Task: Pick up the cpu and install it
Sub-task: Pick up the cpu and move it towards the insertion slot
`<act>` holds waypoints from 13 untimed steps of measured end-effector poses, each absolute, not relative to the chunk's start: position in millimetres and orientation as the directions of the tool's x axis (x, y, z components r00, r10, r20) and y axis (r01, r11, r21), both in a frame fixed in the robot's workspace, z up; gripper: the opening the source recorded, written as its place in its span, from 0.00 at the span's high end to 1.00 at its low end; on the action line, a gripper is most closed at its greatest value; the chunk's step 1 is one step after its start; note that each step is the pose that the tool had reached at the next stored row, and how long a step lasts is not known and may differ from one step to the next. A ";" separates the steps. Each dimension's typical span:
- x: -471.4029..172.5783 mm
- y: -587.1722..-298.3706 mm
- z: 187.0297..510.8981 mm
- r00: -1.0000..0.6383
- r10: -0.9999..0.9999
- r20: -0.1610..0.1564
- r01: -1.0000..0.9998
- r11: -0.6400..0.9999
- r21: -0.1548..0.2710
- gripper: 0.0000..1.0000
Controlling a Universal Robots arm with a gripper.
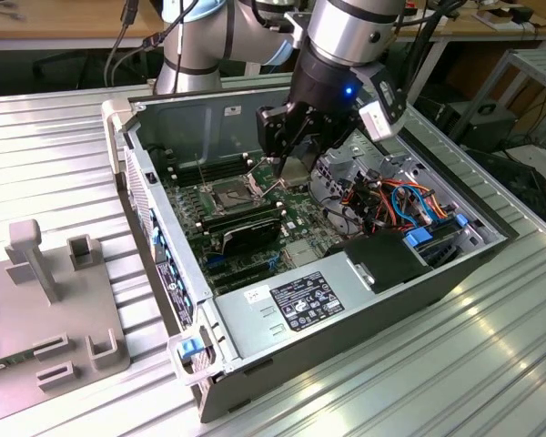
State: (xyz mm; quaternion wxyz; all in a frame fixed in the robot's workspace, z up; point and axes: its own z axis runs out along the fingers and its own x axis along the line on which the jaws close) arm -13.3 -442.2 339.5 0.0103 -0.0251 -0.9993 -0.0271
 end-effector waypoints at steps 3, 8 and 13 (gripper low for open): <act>-14.5 -441.0 337.7 -0.999 0.050 0.022 0.051 0.997 0.055 0.46; -17.4 -437.3 334.9 -0.999 0.050 0.022 0.051 0.997 0.057 0.46; -19.1 -433.9 332.9 -0.999 0.049 0.022 0.051 0.997 0.058 0.46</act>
